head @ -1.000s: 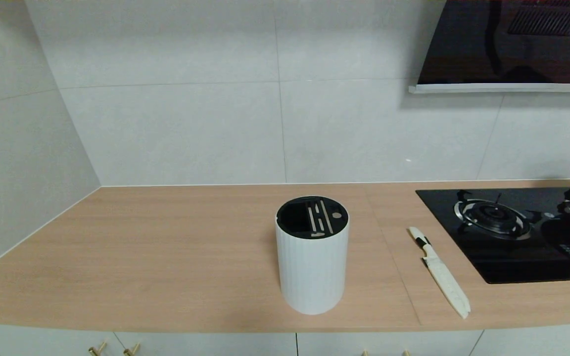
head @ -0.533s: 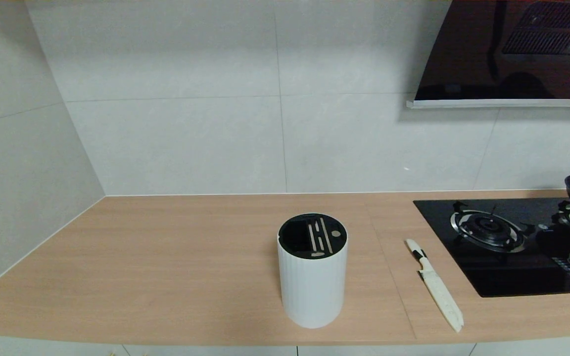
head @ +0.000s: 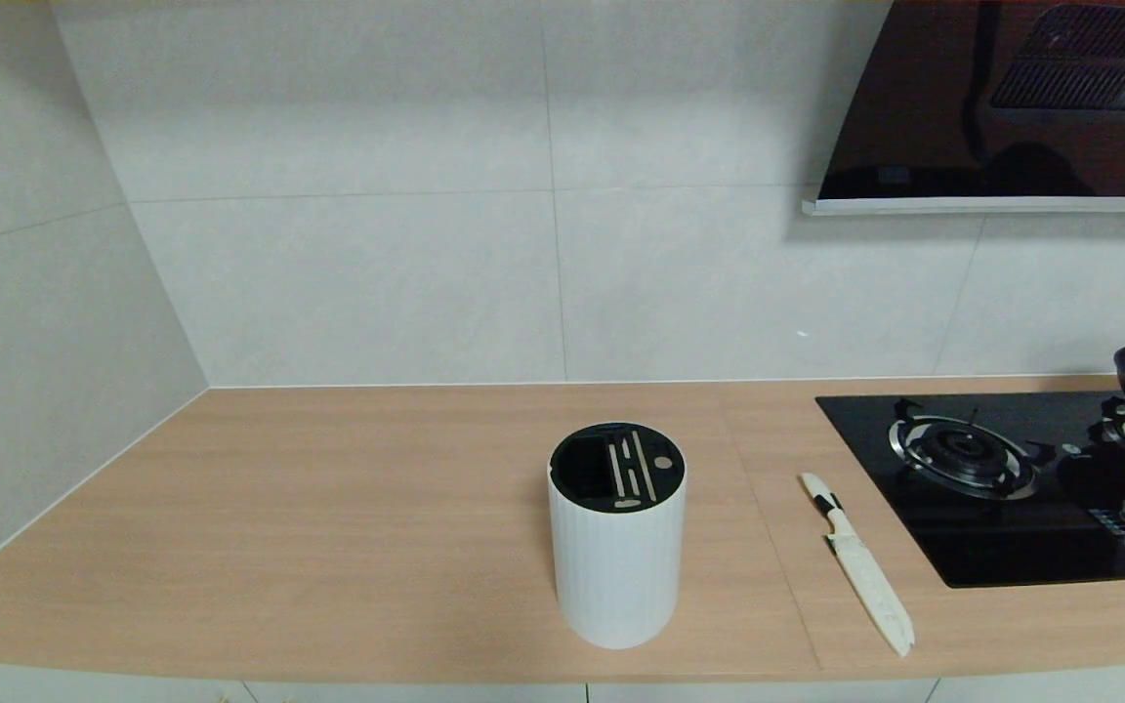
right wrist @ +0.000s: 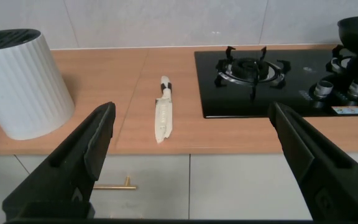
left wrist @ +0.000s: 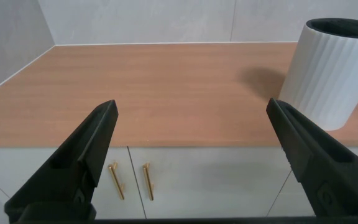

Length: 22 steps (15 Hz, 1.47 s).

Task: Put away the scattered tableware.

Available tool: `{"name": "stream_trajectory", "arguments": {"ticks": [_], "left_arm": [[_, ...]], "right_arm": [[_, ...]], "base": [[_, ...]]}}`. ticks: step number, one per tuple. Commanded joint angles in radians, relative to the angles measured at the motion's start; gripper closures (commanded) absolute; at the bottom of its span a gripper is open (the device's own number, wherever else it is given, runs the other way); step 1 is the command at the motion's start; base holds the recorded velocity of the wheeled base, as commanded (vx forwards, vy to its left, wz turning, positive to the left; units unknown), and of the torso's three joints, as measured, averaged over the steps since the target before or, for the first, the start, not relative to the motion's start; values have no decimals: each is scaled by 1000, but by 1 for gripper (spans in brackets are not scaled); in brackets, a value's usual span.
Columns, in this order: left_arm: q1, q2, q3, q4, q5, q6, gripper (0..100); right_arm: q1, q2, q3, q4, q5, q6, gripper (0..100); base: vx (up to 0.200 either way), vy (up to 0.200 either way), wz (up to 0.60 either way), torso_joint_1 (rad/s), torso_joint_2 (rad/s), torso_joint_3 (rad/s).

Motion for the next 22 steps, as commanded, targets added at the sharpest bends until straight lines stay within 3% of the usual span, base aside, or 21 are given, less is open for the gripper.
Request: {"name": "stream_trajectory", "arguments": {"ticks": [1, 4, 7, 10, 11, 13, 16, 22], "left_arm": [[0, 2, 0, 0, 1, 0, 0], [0, 2, 0, 0, 0, 0, 0], [0, 2, 0, 0, 1, 0, 0], [0, 2, 0, 0, 1, 0, 0], [0, 2, 0, 0, 1, 0, 0], [0, 2, 0, 0, 1, 0, 0], [0, 2, 0, 0, 1, 0, 0], [0, 2, 0, 0, 1, 0, 0]], "right_arm": [[0, 0, 0, 0, 1, 0, 0], [0, 0, 0, -2, -3, -6, 0], [14, 63, -196, 14, 16, 121, 0], [78, 281, -230, 37, 30, 80, 0], [138, 418, -236, 34, 27, -11, 0], [178, 691, -273, -94, 20, -43, 0], [144, 1100, -351, -377, 7, -37, 0], [147, 1708, -515, -634, -16, -35, 0]], "base": [[0, 0, 0, 0, 0, 0], [0, 0, 0, 0, 0, 0], [0, 0, 0, 0, 0, 0], [0, 0, 0, 0, 0, 0], [0, 0, 0, 0, 0, 0], [0, 0, 0, 0, 0, 0], [0, 0, 0, 0, 0, 0], [0, 0, 0, 0, 0, 0]]}}
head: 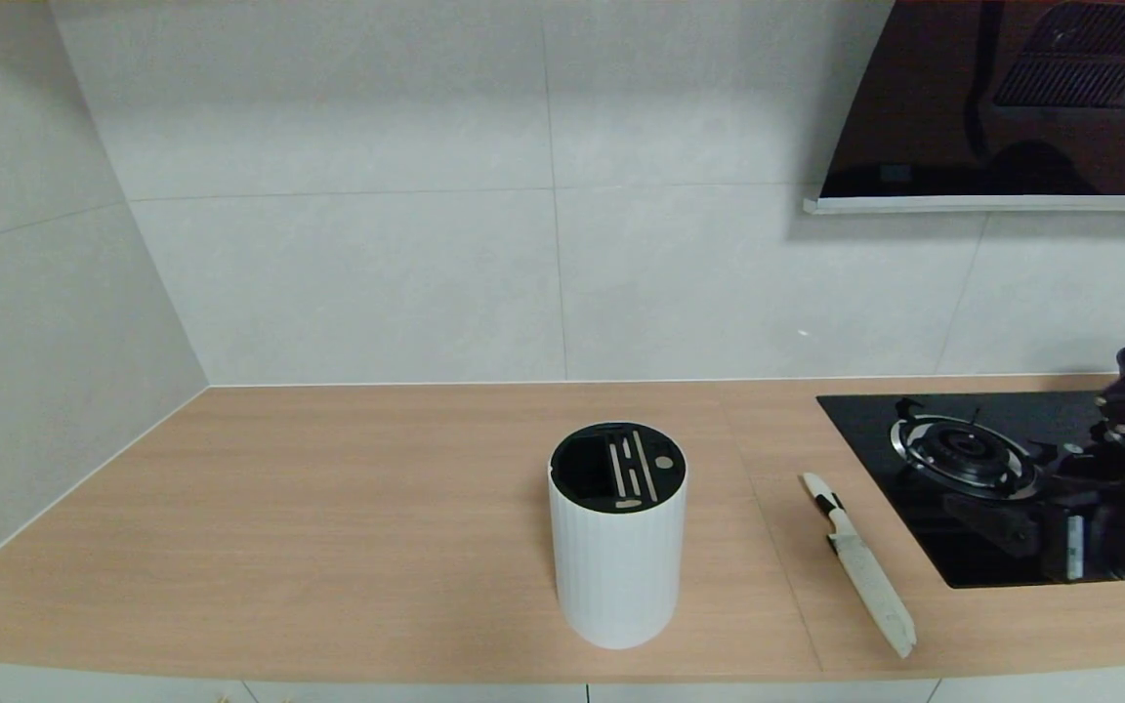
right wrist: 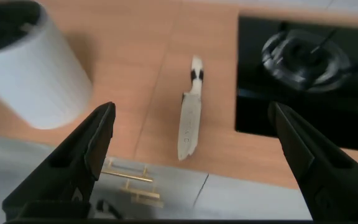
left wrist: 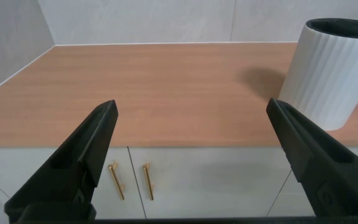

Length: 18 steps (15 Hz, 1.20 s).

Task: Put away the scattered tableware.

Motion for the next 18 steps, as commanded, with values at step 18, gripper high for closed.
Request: {"name": "stream_trajectory", "arguments": {"ticks": [18], "left_arm": [[0, 2, 0, 0, -1, -1, 0]], "right_arm": [[22, 1019, -248, -519, -98, 137, 0]], "base": [[0, 0, 0, 0, 0, 0]]}}
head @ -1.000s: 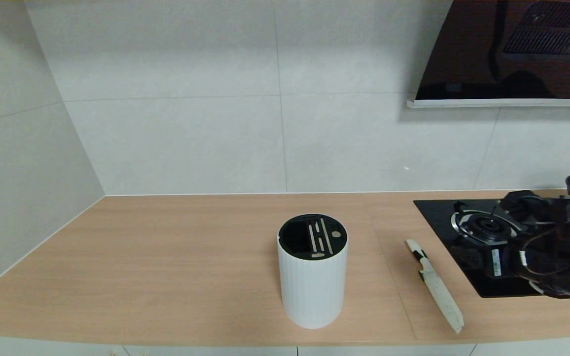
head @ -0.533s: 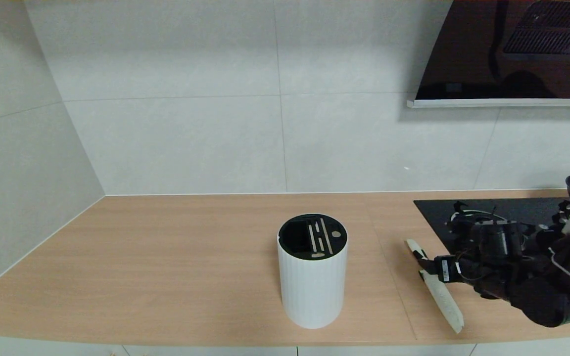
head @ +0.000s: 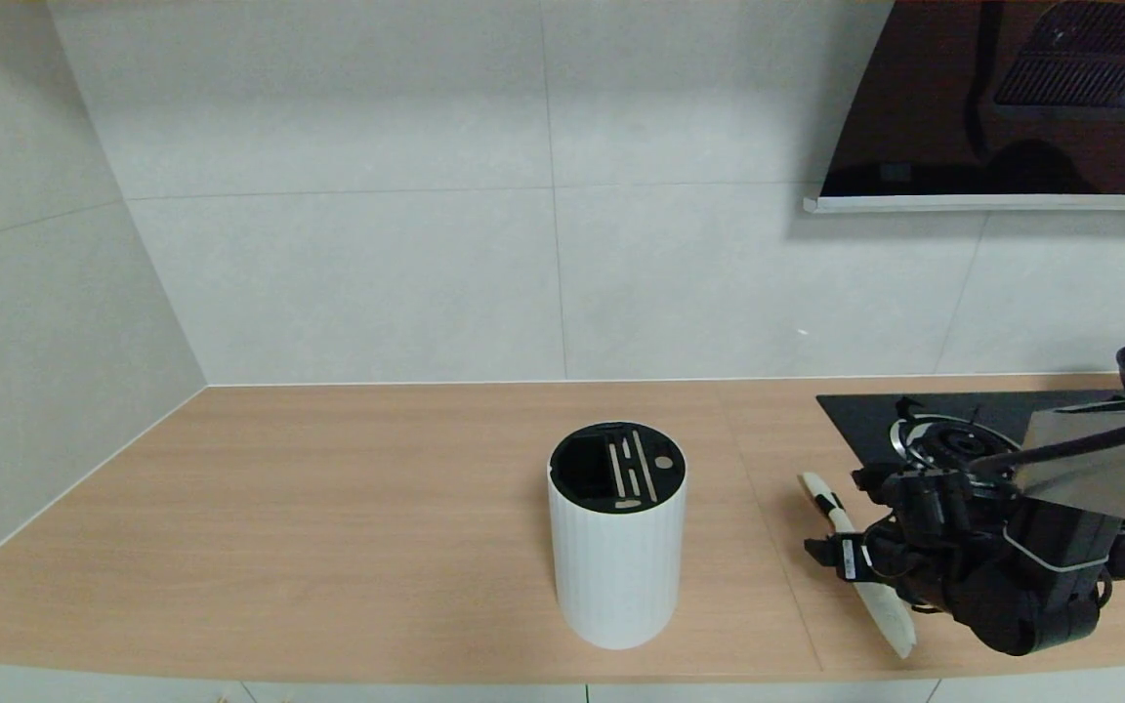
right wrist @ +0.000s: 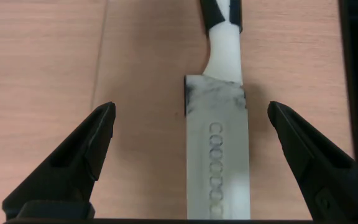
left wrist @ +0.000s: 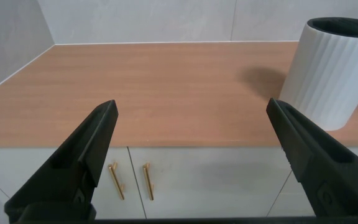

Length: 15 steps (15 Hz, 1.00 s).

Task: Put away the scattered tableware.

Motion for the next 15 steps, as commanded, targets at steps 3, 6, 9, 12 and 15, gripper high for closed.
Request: {"name": "stream_trajectory", "arguments": {"ticks": [3, 6, 9, 12, 15], "left_arm": [[0, 2, 0, 0, 0, 0, 0], [0, 2, 0, 0, 0, 0, 0], [0, 2, 0, 0, 2, 0, 0], [0, 2, 0, 0, 2, 1, 0], [0, 2, 0, 0, 2, 0, 0]], "right_arm": [[-9, 39, -16, -29, -7, -1, 0], [-12, 48, -27, -29, -33, -1, 0], [-18, 59, -33, -29, -41, -1, 0], [-18, 63, -34, -35, -42, -2, 0], [-18, 74, -43, -38, -50, -2, 0]], "base": [[0, 0, 0, 0, 0, 0], [0, 0, 0, 0, 0, 0], [0, 0, 0, 0, 0, 0], [0, 0, 0, 0, 0, 0], [0, 0, 0, 0, 0, 0]]}}
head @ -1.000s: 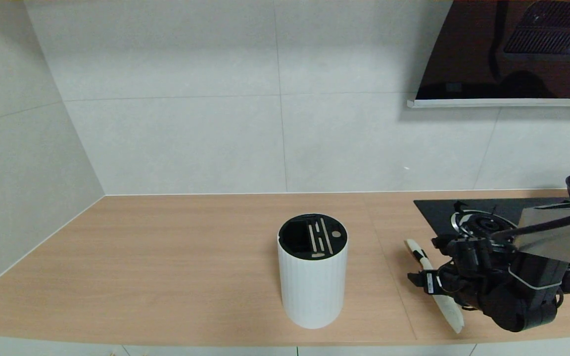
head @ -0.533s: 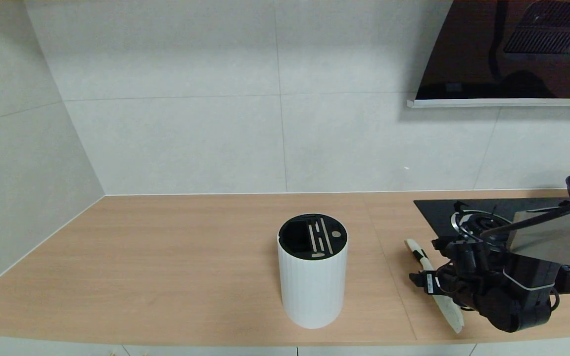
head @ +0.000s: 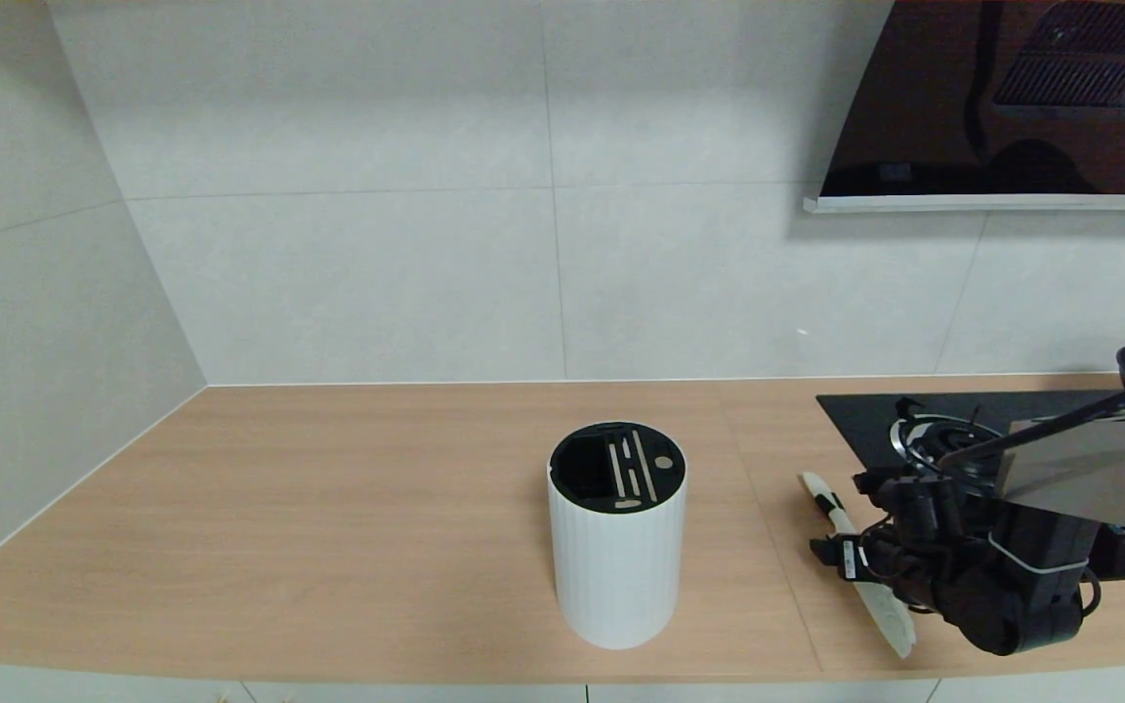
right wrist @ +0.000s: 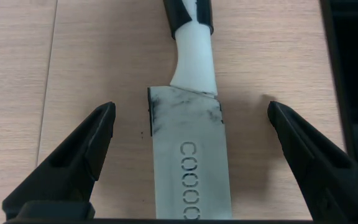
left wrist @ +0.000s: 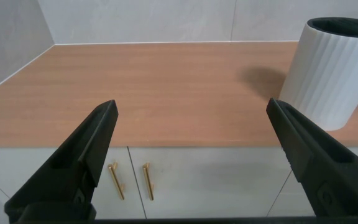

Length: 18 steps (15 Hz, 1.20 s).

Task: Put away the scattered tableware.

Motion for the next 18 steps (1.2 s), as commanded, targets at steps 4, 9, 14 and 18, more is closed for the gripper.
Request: {"name": "stream_trajectory", "arguments": {"ticks": [4, 9, 14, 18], "left_arm": [[0, 2, 0, 0, 0, -1, 0], [0, 2, 0, 0, 0, -1, 0], [0, 2, 0, 0, 0, -1, 0], [0, 2, 0, 0, 0, 4, 0]], "right_arm": [[1, 5, 1, -1, -1, -1, 100], [4, -12, 8, -6, -8, 0, 100], [13, -203, 86, -5, -11, 2, 100], [50, -507, 175, 6, -5, -7, 100]], "base": [[0, 0, 0, 0, 0, 0], [0, 0, 0, 0, 0, 0], [0, 0, 0, 0, 0, 0], [0, 0, 0, 0, 0, 0]]}}
